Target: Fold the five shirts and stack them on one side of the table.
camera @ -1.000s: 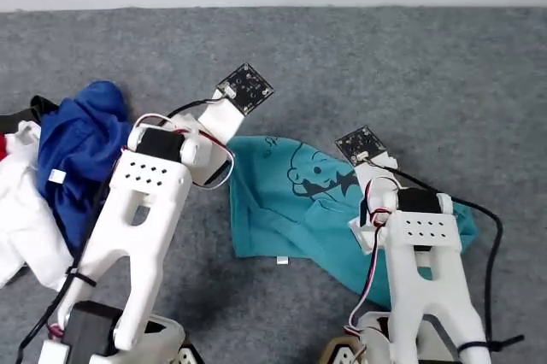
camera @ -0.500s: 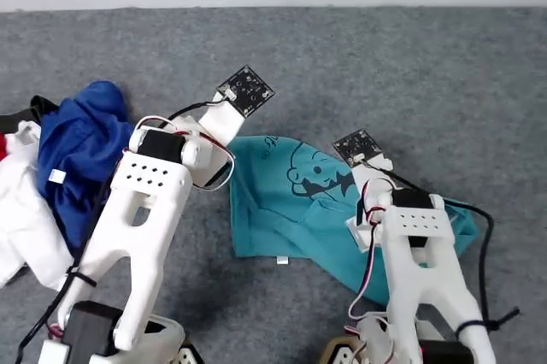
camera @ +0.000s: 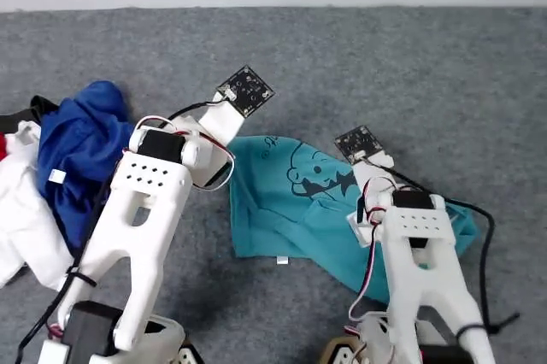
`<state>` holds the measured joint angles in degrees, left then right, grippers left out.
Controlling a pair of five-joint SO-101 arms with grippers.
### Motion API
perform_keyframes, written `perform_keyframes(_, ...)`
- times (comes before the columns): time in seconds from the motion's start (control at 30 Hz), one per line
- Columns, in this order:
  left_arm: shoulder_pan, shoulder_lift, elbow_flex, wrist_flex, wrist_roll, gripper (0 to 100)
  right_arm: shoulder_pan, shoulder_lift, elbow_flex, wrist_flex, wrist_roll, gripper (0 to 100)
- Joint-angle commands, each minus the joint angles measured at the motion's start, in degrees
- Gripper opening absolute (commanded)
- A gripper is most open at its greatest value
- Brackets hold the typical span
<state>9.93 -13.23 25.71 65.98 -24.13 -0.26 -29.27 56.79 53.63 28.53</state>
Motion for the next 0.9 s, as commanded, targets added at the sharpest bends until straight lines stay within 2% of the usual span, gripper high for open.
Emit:
perform_keyframes(0.0,0.0,-0.7,-0.7,-0.9,0.4,2,0.2,-9.1,-2.8,3.1,0.4,0.9)
perform_keyframes(0.17,0.0,-0.8,-1.2,-0.8,0.4,2,0.2,-23.3,-7.8,8.7,0.4,0.9)
perform_keyframes(0.3,-0.1,-0.9,-5.4,-0.2,0.4,2,0.3,-32.4,-8.2,8.6,0.8,0.9)
perform_keyframes(0.5,-0.5,-0.9,-18.8,9.1,0.4,2,5.1,-37.8,-14.9,8.7,2.5,0.8)
perform_keyframes(0.87,-0.6,-0.9,-44.5,25.1,0.4,2,12.5,-38.0,-42.3,8.7,2.5,0.8)
